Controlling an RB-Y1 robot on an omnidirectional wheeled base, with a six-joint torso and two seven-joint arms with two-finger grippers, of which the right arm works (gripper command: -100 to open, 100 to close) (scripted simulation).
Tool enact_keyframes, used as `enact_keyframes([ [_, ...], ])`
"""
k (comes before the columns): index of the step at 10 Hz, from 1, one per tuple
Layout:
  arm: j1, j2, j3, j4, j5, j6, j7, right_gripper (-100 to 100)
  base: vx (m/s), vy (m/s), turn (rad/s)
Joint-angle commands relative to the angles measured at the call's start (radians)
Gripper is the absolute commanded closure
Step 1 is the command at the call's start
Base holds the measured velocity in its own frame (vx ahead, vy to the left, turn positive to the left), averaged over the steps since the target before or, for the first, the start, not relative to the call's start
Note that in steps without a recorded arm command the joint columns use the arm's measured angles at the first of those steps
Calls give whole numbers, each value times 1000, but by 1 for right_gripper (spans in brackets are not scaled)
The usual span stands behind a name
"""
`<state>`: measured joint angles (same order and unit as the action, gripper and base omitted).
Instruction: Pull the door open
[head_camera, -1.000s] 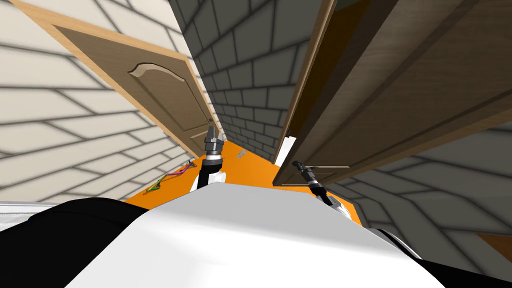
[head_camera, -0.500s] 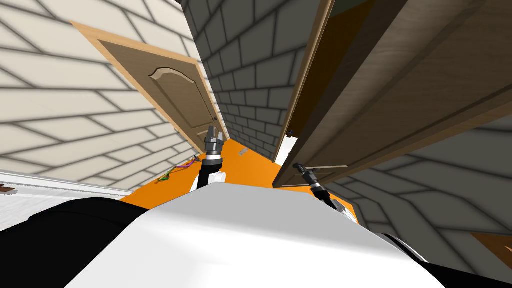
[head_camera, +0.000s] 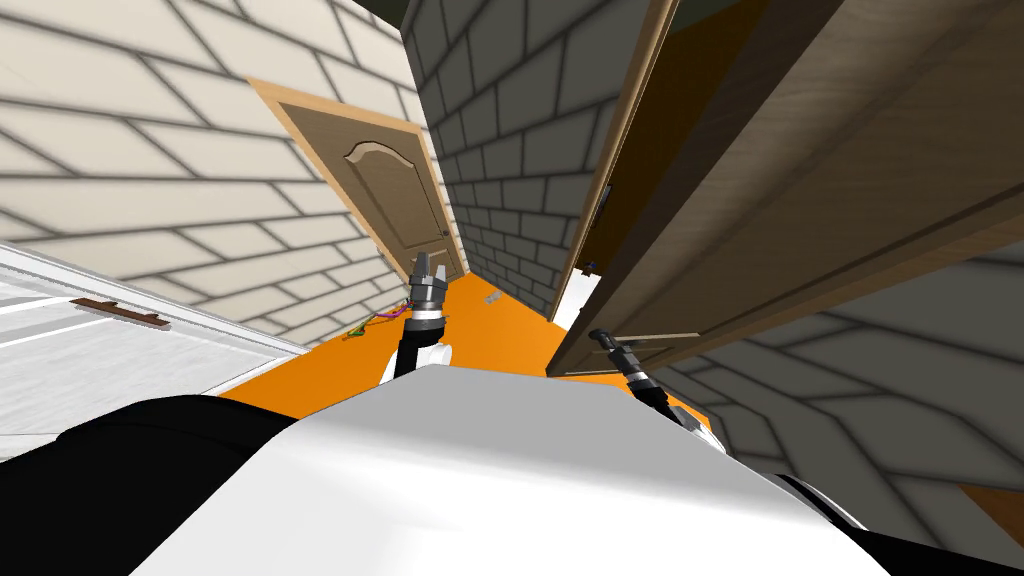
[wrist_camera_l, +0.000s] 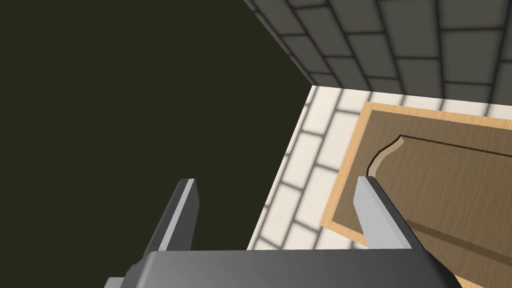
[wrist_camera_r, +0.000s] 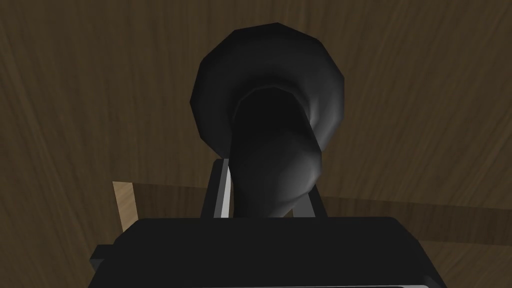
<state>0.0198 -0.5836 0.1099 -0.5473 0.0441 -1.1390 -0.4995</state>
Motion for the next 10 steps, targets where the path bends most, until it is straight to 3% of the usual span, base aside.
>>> enact_keyframes([
  [1,6,-8,0,10,0,-22,-3,100,-202,-87,173],
  [5,19,-24,2,31,1,-66,-13,100,-189,-99,138],
  [6,12,-14,7,40,3,-66,-11,100,-69,-40,33],
  [10,13,-19,9,57,5,-88,-15,100,-153,-72,148],
])
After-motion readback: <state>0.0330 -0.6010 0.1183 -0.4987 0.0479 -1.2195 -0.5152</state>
